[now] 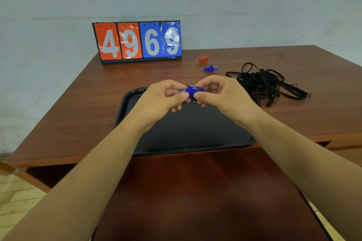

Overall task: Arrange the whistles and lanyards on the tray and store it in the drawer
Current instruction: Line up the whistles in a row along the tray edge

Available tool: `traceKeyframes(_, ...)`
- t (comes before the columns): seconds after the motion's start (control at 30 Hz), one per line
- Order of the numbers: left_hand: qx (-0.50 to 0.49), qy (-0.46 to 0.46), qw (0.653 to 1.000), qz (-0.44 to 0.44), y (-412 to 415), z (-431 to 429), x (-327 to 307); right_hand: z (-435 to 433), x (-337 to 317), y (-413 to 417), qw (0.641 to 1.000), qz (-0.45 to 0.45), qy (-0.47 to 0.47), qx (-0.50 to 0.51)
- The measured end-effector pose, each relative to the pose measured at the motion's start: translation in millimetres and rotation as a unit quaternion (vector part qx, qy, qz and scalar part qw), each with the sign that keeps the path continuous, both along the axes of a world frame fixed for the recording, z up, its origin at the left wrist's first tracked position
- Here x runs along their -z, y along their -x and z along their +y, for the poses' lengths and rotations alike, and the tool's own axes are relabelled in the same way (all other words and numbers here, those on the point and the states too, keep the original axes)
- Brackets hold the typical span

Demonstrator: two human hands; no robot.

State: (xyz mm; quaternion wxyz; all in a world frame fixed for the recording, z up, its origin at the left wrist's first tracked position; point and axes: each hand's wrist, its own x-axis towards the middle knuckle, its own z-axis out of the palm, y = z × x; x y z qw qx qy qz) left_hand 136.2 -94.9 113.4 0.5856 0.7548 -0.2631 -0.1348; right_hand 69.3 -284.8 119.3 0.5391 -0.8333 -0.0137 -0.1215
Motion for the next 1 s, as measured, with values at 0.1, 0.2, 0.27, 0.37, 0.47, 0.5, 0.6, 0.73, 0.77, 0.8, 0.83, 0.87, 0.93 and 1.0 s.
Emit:
traceKeyframes(0.1,0.005,-0.098,0.989,-0.107,-6,-2,-3,-2,2,1,0.994,0.017,0.109,0.014)
traceKeyframes(0.2,0.031,-0.160,0.975,-0.150,-11,-6,-5,-3,5,1,0.984,0.026,0.174,0.013)
traceKeyframes(0.27,0.036,-0.172,0.973,-0.152,-13,-7,-1,-8,6,-4,0.980,0.039,0.196,0.024)
traceKeyframes(0.37,0.036,-0.187,0.971,-0.142,-13,-5,11,-24,14,-21,0.974,0.060,0.186,0.117)
traceKeyframes(0.47,0.069,-0.272,0.938,-0.201,-13,0,22,-39,26,-43,0.957,0.104,0.189,0.192)
traceKeyframes(0.5,0.083,-0.290,0.930,-0.211,-12,1,25,-42,30,-50,0.953,0.119,0.196,0.200)
traceKeyframes(0.6,0.112,-0.312,0.916,-0.226,-14,1,32,-46,37,-70,0.939,0.150,0.215,0.222)
traceKeyframes(0.73,0.136,-0.320,0.910,-0.226,-18,1,34,-44,43,-89,0.921,0.165,0.253,0.246)
traceKeyframes(0.77,0.137,-0.320,0.911,-0.222,-19,1,34,-43,44,-92,0.916,0.169,0.262,0.252)
traceKeyframes(0.8,0.137,-0.319,0.912,-0.219,-19,1,34,-42,45,-93,0.912,0.172,0.269,0.256)
traceKeyframes(0.83,0.136,-0.316,0.913,-0.219,-19,2,35,-40,46,-94,0.910,0.176,0.273,0.257)
traceKeyframes(0.87,0.135,-0.312,0.915,-0.218,-19,2,36,-38,46,-94,0.908,0.180,0.277,0.256)
traceKeyframes(0.93,0.128,-0.301,0.920,-0.217,-18,4,38,-33,47,-95,0.907,0.182,0.284,0.252)
traceKeyframes(1.0,0.122,-0.295,0.922,-0.220,-17,5,39,-28,47,-95,0.908,0.182,0.288,0.243)
